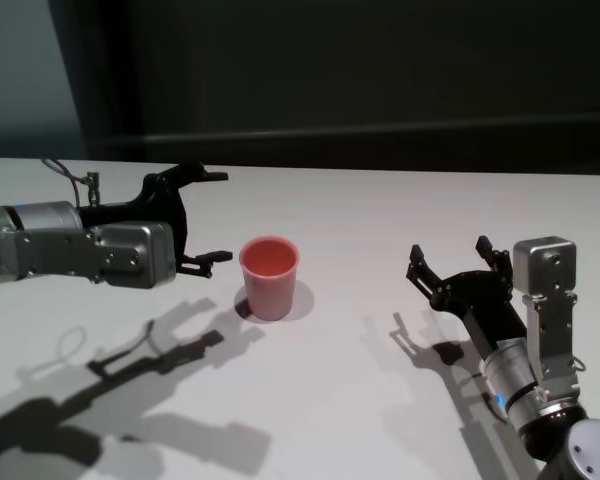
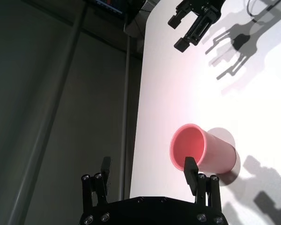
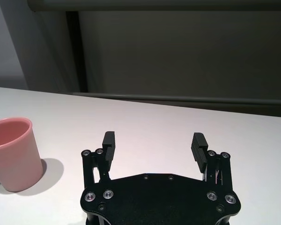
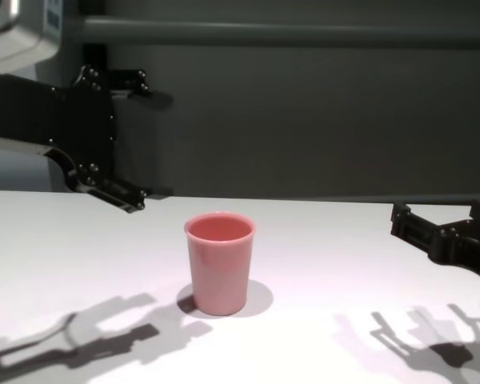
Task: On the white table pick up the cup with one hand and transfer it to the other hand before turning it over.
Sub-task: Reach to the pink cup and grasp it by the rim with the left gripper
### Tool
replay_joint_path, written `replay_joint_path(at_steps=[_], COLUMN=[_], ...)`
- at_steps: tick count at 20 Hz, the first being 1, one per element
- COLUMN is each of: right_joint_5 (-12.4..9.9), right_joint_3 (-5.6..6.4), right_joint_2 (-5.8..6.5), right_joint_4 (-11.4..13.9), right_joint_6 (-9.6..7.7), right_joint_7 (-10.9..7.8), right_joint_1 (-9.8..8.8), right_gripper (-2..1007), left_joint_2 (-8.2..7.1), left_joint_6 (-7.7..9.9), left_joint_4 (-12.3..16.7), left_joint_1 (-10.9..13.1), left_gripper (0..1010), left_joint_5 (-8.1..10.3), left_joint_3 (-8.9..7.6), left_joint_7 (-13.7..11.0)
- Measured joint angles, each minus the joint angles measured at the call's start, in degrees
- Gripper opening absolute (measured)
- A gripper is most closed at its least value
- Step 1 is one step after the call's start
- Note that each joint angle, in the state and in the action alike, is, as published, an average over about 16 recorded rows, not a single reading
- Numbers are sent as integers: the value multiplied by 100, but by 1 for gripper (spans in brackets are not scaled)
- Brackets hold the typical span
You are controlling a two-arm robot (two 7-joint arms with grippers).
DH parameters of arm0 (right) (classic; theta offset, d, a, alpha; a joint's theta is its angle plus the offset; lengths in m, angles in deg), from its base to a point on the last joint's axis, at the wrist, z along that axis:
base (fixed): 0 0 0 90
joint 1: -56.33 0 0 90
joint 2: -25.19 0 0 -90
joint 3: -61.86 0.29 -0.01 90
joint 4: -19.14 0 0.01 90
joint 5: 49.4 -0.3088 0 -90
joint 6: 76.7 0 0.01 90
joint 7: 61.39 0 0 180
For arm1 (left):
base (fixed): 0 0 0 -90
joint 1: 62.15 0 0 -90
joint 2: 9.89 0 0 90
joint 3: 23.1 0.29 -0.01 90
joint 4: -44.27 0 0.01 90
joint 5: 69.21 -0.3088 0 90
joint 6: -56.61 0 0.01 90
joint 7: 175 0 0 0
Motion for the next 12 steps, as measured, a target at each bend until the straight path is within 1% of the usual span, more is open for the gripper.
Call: replay_joint_path(at_steps=[5,12], right_joint_5=[0,0], right_joint_3=[0,0], right_joint_2=[0,0], right_joint_4=[0,0], right_joint_6=[0,0], right_joint_7=[0,0], right_joint_1=[0,0], right_gripper=[1000,1000], left_joint_2=[-74,-41], left_joint_6=[-206,-532], left_joint_4=[-103,-384], left_joint_1=[-378,-894], left_gripper=[1001,1001], left_joint_5=[-379,-781], left_joint_3=[395,902], left_joint_7=[-322,-742])
